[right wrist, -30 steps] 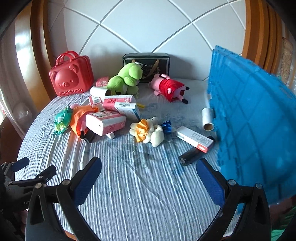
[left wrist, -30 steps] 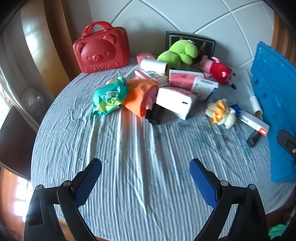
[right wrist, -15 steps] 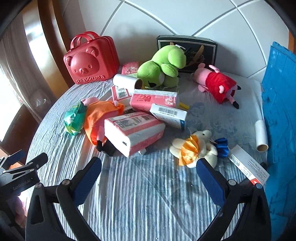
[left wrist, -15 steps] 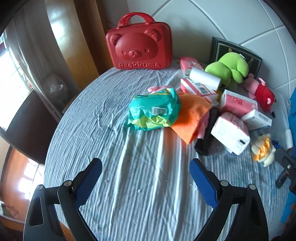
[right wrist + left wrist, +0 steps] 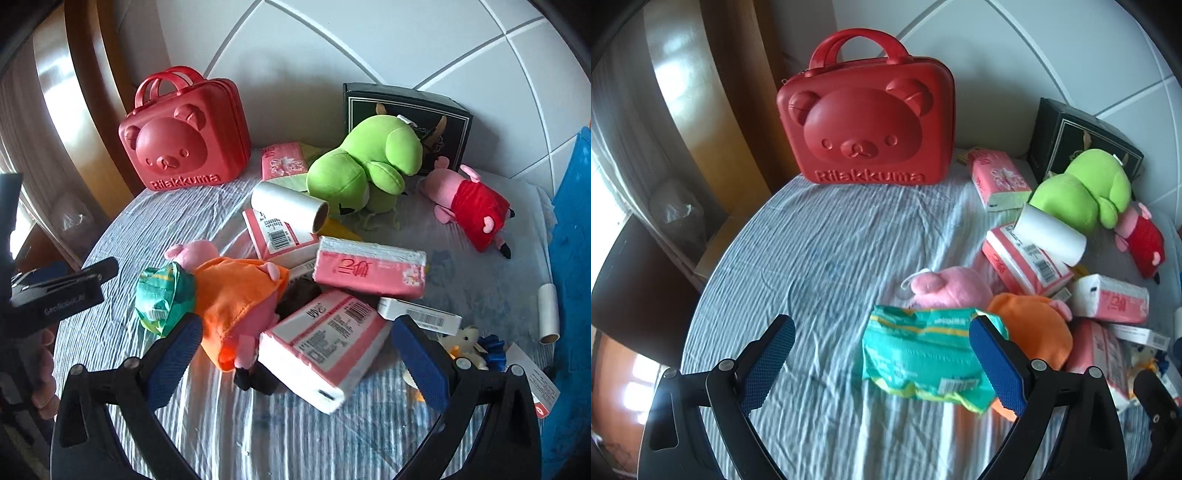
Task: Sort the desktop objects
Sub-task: 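Move the left tool to the green snack bag while the right tool approaches the pink pig plush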
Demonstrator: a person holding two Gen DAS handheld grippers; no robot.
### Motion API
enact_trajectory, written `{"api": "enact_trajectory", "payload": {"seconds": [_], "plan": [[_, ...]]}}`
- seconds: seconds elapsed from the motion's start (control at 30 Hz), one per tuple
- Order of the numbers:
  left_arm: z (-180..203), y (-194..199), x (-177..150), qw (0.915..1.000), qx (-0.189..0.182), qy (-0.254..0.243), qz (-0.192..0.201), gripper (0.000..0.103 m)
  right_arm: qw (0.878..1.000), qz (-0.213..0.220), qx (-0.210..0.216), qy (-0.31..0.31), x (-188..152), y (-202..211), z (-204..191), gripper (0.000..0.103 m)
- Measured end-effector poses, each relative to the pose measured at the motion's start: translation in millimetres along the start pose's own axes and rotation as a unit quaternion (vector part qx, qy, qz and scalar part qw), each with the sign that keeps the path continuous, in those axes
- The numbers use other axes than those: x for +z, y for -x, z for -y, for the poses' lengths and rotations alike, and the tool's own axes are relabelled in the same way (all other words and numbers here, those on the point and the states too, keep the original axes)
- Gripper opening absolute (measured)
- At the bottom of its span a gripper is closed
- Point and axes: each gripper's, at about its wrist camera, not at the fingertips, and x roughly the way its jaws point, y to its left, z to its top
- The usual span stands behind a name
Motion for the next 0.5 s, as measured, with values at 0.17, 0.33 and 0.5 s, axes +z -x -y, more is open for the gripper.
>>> {"api": "enact_trajectory", "payload": {"seconds": [0.17,0.33,0.5], "plan": [[7,-57,4,0.9982,-0.027,-0.019,-0.049,0.094,0.999,-0.021,-0.027,0.011,24,-41,-19,0.103],[-4,-66,-26,0.9965,-0.051,-0.039,-0.053,0.093,0.997,-0.051,-0.052,0.024,47,-93,-26,0.103],[-31,-73,-69,0.9944,-0.01,-0.062,-0.084,0.093,0.992,-0.096,-0.051,0.064,46,-141,-49,0.103]]}}
